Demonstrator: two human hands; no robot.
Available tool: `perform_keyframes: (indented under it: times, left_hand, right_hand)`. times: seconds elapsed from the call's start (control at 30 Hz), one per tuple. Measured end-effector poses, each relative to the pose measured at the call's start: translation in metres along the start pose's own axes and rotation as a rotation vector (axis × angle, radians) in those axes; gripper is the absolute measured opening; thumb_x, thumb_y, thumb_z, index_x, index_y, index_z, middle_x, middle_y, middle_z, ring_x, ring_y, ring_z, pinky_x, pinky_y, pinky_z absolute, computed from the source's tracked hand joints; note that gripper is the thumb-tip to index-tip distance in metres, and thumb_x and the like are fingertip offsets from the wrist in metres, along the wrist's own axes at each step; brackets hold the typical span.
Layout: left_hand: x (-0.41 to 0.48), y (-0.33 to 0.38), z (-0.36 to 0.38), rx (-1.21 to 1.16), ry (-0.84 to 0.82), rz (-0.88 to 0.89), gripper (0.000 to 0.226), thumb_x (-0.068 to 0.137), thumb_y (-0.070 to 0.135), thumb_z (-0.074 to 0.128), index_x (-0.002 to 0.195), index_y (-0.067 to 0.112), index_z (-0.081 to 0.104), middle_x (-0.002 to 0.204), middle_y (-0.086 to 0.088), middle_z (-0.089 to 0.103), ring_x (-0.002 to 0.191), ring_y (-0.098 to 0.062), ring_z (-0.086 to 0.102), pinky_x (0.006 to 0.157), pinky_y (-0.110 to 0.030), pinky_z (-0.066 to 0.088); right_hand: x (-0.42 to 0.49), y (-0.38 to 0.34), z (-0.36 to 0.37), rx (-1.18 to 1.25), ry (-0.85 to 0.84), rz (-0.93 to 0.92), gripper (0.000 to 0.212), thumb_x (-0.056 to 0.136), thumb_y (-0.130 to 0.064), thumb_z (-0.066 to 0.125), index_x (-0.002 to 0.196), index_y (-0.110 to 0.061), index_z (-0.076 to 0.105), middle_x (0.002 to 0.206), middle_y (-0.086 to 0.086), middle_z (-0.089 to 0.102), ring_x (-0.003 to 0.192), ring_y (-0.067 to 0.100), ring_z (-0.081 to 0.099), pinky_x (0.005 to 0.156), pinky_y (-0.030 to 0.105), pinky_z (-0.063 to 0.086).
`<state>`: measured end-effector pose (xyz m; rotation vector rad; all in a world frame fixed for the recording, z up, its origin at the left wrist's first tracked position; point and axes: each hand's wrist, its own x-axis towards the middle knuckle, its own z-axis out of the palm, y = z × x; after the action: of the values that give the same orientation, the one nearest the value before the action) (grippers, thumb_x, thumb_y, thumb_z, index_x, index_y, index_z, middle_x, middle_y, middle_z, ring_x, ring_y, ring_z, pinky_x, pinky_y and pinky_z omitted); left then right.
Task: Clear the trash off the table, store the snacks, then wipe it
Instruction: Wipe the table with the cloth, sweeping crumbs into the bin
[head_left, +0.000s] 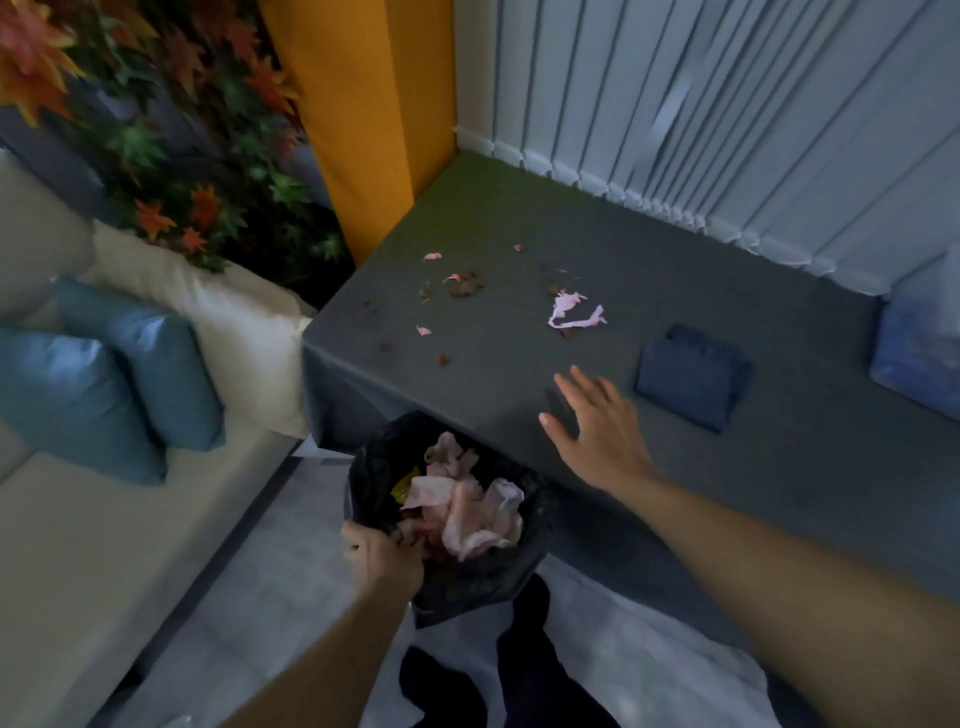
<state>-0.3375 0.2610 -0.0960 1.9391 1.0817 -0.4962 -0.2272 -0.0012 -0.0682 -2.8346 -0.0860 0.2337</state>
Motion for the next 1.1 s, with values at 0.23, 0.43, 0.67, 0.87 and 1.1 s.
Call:
perform_keyframes:
  times: [0.23, 0.43, 0.67, 0.87, 1.1]
  left_hand:
    - [0.002, 0.016, 0.025, -0.01, 0.059, 0.015, 0.06, 0.091, 0.005, 0.056, 0.138, 0.0, 0.019, 0.12, -0.033, 0.052, 0.106, -0.049, 0.054, 0.086, -0.055, 0.048]
    - [0.004, 0.029, 0.036, -0.01, 0.078, 0.003, 0.064, 0.091, 0.007, 0.058, 0.141, 0.005, 0.017, 0.121, -0.031, 0.051, 0.109, -0.047, 0.054, 0.088, -0.052, 0.049]
    - [0.008, 0.044, 0.049, 0.009, 0.109, -0.013, 0.059, 0.091, 0.008, 0.059, 0.136, 0.01, 0.021, 0.119, -0.027, 0.052, 0.104, -0.045, 0.055, 0.079, -0.048, 0.049]
    - [0.011, 0.057, 0.051, 0.068, 0.128, -0.012, 0.055, 0.093, 0.015, 0.057, 0.134, 0.01, 0.022, 0.117, -0.029, 0.055, 0.101, -0.046, 0.058, 0.081, -0.051, 0.052]
    - [0.022, 0.063, 0.048, 0.118, 0.113, -0.014, 0.05, 0.091, 0.016, 0.057, 0.128, 0.013, 0.023, 0.116, -0.027, 0.056, 0.098, -0.044, 0.058, 0.081, -0.05, 0.051]
  right_hand:
    - [0.018, 0.051, -0.011, -0.022, 0.019, 0.085, 0.063, 0.097, -0.061, 0.033, 0.152, -0.03, 0.031, 0.163, -0.002, 0.025, 0.147, 0.03, 0.022, 0.116, 0.053, 0.023]
    - [0.035, 0.098, -0.017, -0.03, 0.01, 0.212, 0.063, 0.097, -0.06, 0.036, 0.151, -0.028, 0.03, 0.162, 0.002, 0.026, 0.147, 0.034, 0.019, 0.113, 0.058, 0.025]
    - [0.053, 0.136, -0.019, -0.066, -0.094, 0.407, 0.072, 0.09, -0.073, 0.033, 0.151, -0.038, 0.016, 0.166, -0.004, -0.001, 0.149, 0.04, -0.001, 0.111, 0.069, 0.015]
    - [0.068, 0.144, -0.017, -0.053, -0.17, 0.515, 0.077, 0.085, -0.078, 0.035, 0.149, -0.044, 0.012, 0.166, -0.002, 0.001, 0.148, 0.042, 0.005, 0.106, 0.069, 0.02]
    - [0.073, 0.129, 0.0, 0.09, 0.13, 0.287, 0.047, 0.088, -0.018, 0.061, 0.134, -0.011, 0.055, 0.133, 0.016, 0.045, 0.117, 0.041, 0.038, 0.099, 0.05, 0.042]
